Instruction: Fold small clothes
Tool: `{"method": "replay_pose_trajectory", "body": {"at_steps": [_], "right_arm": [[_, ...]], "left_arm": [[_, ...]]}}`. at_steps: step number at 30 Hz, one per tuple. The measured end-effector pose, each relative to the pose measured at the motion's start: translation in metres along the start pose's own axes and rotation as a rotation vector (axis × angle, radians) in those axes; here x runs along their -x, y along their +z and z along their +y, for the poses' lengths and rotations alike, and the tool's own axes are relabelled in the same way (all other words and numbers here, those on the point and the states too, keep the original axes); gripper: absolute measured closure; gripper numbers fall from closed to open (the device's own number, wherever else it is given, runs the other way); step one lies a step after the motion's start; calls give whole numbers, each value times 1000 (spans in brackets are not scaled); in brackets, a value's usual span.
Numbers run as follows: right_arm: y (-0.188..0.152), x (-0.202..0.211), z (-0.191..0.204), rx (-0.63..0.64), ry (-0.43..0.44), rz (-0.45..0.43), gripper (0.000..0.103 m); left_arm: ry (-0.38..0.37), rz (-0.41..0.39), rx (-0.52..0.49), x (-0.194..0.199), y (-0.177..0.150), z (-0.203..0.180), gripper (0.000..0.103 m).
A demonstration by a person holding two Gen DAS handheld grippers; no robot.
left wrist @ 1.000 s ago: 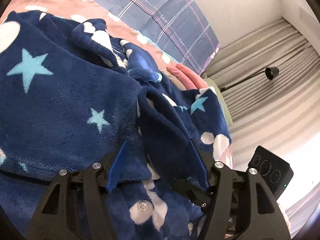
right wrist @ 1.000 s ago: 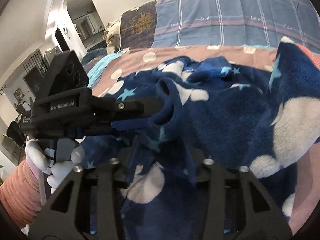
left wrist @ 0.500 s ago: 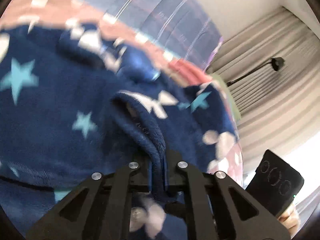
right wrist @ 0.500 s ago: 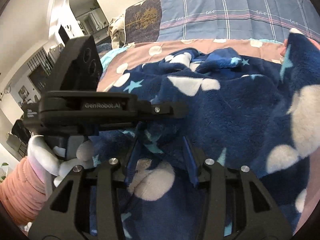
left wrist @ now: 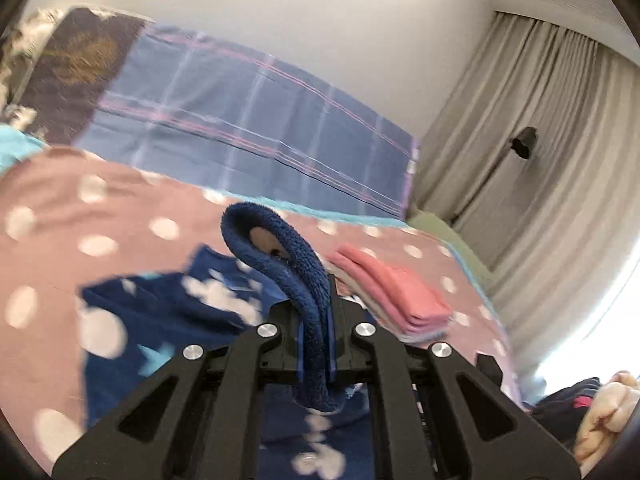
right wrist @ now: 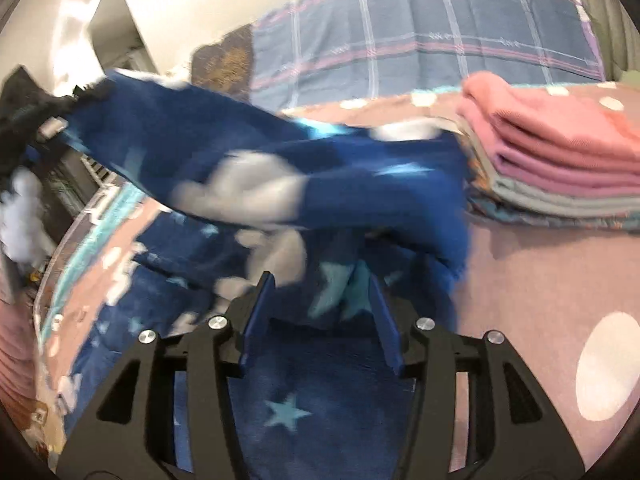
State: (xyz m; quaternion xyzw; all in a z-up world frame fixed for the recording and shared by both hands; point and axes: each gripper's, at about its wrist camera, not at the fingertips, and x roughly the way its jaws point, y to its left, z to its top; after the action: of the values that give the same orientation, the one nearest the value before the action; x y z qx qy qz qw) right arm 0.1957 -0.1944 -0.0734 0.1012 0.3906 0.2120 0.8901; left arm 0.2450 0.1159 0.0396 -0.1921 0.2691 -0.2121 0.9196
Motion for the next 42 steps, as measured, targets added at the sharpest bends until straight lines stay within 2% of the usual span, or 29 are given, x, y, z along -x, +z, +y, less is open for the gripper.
{"method": "replay_pose_trajectory", "body": {"at_steps": [3, 6, 9, 13, 15, 16, 17, 18, 19, 21, 25, 28, 29, 31, 33, 34, 36, 37, 38, 41, 42], "right_arm": [[-5, -11, -8, -28, -50, 48, 54], [-7, -12, -10, -52, -66, 46, 55], [-3, -7, 0, -25, 9, 29, 70], [3, -20, 22, 18, 87, 52, 71], [5, -31, 28, 46, 21, 80, 71], [5, -38, 28, 50, -46, 103, 71], [3, -47, 23, 42, -143, 139, 71], [1, -51, 17, 21, -170, 160, 71], [-1, -50, 12, -10, -144, 158, 71], [-2, -42, 7, -26, -132, 157, 71], [-2, -25, 13, -11, -157, 164, 71], [11, -3, 15, -58, -64, 101, 71], [19, 5, 19, -54, -47, 56, 71], [31, 11, 27, -14, -48, -22, 71], [33, 6, 26, 1, -58, -58, 69], [31, -6, 22, 13, -124, -32, 66], [18, -38, 9, 41, -285, 78, 68], [3, -55, -2, 49, -290, 104, 68], [-2, -53, -3, 59, -287, 67, 68], [-3, -47, 15, 122, -360, 111, 67], [-7, -44, 18, 126, -355, 123, 67]], "left_arm": [[52, -7, 39, 15, 1, 29, 95], [72, 1, 80, 21, -2, 51, 95], [82, 36, 91, 12, -9, 62, 95], [141, 86, 76, -5, -22, 73, 95], [219, 124, 63, -13, -35, 84, 91], [280, 146, 50, -16, -41, 91, 90], [383, 188, 24, -22, -52, 102, 84], [434, 211, 10, -25, -59, 109, 80], [498, 242, -4, -26, -70, 119, 79], [550, 258, 3, -23, -80, 131, 79], [481, 194, 2, -5, -81, 121, 78], [392, 162, -70, -9, -74, 87, 71], [361, 162, -98, -14, -74, 75, 64], [347, 191, -154, -30, -83, 63, 63], [408, 297, -201, -58, -107, 69, 58], [445, 357, -219, -75, -128, 82, 56], [409, 299, -218, -70, -133, 84, 55], [395, 303, -184, -64, -128, 86, 55], [390, 308, -163, -61, -125, 88, 55], [418, 301, -196, -43, -129, 78, 55], [419, 291, -208, -29, -131, 72, 54]]}}
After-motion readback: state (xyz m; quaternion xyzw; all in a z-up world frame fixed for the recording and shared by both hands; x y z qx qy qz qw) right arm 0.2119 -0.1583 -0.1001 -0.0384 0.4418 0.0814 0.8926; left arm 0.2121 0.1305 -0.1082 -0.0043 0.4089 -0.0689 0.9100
